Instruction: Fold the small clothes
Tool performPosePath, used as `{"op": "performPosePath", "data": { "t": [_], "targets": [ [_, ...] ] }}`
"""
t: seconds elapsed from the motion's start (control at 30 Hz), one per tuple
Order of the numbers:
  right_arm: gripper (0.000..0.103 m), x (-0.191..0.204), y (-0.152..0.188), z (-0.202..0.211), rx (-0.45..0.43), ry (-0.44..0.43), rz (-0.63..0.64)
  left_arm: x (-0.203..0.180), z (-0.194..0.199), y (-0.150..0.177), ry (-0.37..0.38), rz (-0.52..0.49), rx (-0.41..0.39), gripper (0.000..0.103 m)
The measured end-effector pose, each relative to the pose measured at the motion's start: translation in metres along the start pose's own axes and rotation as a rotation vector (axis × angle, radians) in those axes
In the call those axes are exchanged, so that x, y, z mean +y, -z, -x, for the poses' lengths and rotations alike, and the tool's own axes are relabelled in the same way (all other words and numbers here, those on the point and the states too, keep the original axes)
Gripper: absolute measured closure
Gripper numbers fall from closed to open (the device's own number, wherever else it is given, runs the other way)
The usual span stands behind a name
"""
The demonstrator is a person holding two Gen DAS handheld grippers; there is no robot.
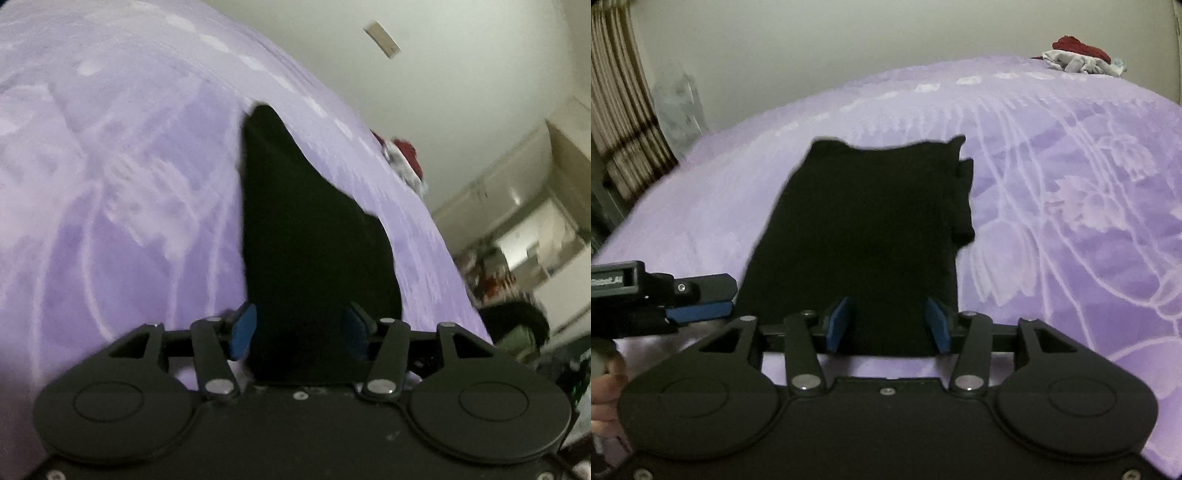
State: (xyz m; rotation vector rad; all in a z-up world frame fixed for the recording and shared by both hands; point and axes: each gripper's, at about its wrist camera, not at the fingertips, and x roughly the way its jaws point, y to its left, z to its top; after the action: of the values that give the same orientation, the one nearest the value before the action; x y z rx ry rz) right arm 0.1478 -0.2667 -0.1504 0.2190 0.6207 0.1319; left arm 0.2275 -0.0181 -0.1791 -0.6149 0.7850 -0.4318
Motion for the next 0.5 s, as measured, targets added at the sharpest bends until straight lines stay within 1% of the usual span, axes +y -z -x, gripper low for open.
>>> {"op": "performPosePath", "data": {
  "t": [0.07,0.13,0.2,0.3,0.33,0.4,0.5],
  "targets": [
    [0.062,-0.011,-0.006,0.003,-0.028,-0.026,-0.04,0.011,-0.001,-0.009,-0.004,0.043,-0.013,0.049],
    [0.061,-0.03,-0.014,0.002,-0.048,-0.048,-0.114,0.021,-0.003,-0.014,0.011,0.09,-0.018,0.049],
    [0.052,-0.057,-0.018,0.0,-0.071,-0.081,-0.242,0.03,-0.007,-0.017,0.045,0.135,-0.015,0.049],
    [0.052,-0.101,-0.014,-0.005,-0.107,-0.166,-0.465,0.037,-0.015,-0.019,0.102,0.163,-0.016,0.049],
    [0.052,-0.108,-0.013,-0.007,-0.108,-0.189,-0.506,0.038,-0.019,-0.02,0.117,0.17,-0.012,0.048],
    [0.052,-0.115,-0.014,-0.013,-0.103,-0.225,-0.53,0.04,-0.026,-0.022,0.131,0.189,-0.001,0.048],
    [0.051,-0.11,-0.022,-0.021,-0.089,-0.21,-0.471,0.041,-0.038,-0.027,0.146,0.206,0.007,0.048]
  ]
}}
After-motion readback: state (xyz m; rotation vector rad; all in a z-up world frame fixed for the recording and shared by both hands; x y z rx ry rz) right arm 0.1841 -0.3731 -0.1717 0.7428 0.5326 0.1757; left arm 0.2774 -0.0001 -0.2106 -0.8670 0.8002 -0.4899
